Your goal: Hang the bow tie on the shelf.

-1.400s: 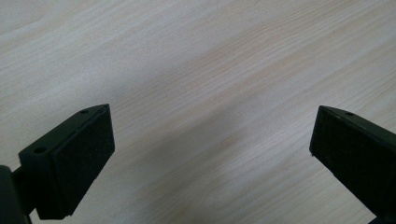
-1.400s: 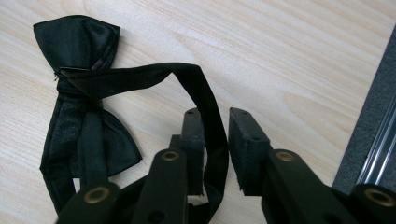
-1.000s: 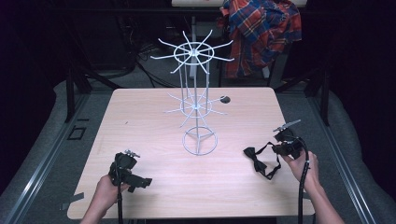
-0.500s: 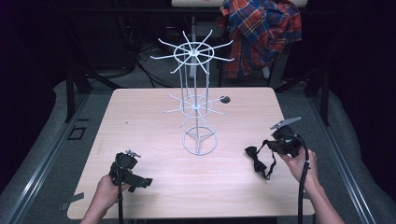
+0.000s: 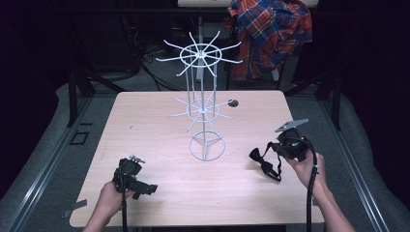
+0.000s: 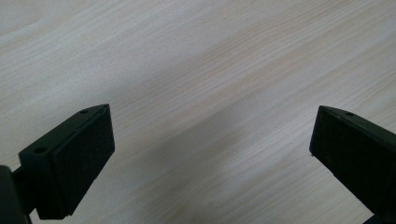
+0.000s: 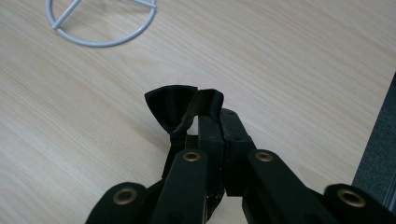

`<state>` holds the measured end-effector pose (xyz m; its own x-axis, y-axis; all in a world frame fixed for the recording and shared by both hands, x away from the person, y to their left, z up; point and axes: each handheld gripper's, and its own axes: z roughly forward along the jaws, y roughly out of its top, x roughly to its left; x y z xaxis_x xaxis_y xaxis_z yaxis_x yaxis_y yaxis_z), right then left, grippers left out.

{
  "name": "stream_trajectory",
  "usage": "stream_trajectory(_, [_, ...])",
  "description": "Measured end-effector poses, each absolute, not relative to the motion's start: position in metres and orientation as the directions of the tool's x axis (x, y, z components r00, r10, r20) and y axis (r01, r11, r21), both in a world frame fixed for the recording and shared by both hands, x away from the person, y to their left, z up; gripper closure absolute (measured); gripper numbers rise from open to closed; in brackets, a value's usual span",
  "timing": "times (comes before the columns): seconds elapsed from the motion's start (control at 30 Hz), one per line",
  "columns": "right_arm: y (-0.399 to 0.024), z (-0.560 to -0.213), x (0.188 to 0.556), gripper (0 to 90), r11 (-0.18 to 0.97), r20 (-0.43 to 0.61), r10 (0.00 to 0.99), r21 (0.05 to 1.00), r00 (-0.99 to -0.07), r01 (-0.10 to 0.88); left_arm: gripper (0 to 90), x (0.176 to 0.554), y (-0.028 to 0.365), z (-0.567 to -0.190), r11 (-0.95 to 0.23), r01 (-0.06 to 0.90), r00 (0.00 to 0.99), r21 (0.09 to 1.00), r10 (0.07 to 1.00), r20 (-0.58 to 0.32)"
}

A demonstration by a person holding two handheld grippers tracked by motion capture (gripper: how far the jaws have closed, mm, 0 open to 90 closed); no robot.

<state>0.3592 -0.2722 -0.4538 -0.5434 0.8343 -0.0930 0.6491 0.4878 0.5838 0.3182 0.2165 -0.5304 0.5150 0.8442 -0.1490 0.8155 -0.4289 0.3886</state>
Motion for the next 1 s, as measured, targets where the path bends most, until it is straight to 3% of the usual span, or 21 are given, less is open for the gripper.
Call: stream_trajectory(1.0, [-0.22,-0.434,0.359,88.9,0.562,-0.11,0.761,0.604,-0.64,0.565,0.1,0.317,0.216,-0.53,-0.428,0.817,0.515,0.387,0.843,-0.155])
